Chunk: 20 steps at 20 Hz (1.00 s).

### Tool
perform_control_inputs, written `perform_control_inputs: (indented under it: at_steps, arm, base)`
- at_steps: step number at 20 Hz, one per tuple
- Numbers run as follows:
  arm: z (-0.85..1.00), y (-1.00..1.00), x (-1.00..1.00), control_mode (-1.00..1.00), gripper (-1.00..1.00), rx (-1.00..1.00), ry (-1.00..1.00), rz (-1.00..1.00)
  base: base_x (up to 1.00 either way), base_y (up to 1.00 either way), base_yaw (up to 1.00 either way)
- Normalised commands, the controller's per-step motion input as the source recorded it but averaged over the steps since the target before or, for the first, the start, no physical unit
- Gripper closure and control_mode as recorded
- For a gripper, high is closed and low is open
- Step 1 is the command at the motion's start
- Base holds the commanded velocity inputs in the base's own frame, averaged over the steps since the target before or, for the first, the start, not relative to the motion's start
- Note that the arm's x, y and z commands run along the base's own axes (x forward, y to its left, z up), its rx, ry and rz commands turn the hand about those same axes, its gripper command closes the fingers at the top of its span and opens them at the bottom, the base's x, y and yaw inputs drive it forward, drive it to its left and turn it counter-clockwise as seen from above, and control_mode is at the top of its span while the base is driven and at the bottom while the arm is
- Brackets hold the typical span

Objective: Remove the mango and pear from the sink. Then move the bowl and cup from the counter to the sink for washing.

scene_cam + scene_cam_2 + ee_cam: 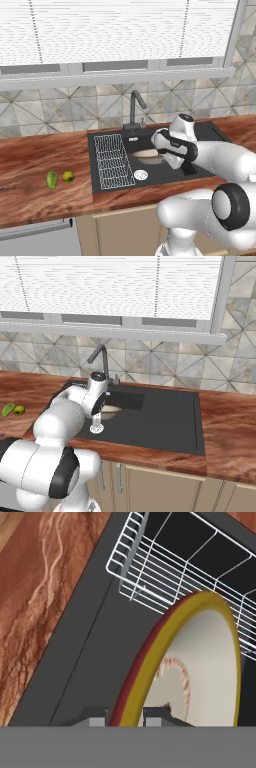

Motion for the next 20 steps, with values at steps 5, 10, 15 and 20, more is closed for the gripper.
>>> perform_control_inputs:
  at_steps: [5, 10, 15, 20]
  arm:
    - [-0.22, 0.0, 0.28, -1.0, 1.0, 0.0, 0.01, 0.06]
    - [-0.19, -0.02, 0.28, -1.0, 1.0, 0.0, 0.0, 0.06]
    - [-0.16, -0.07, 0.27, -1.0, 1.0, 0.0, 0.01, 0.04]
    - [-0.17, -0.06, 0.27, -1.0, 1.0, 0.0, 0.02, 0.01]
  base:
    - [0.0, 0.0, 0.0]
    - [0.0, 0.0, 0.0]
    - [0.0, 0.0, 0.0]
    - [0.0, 0.0, 0.0]
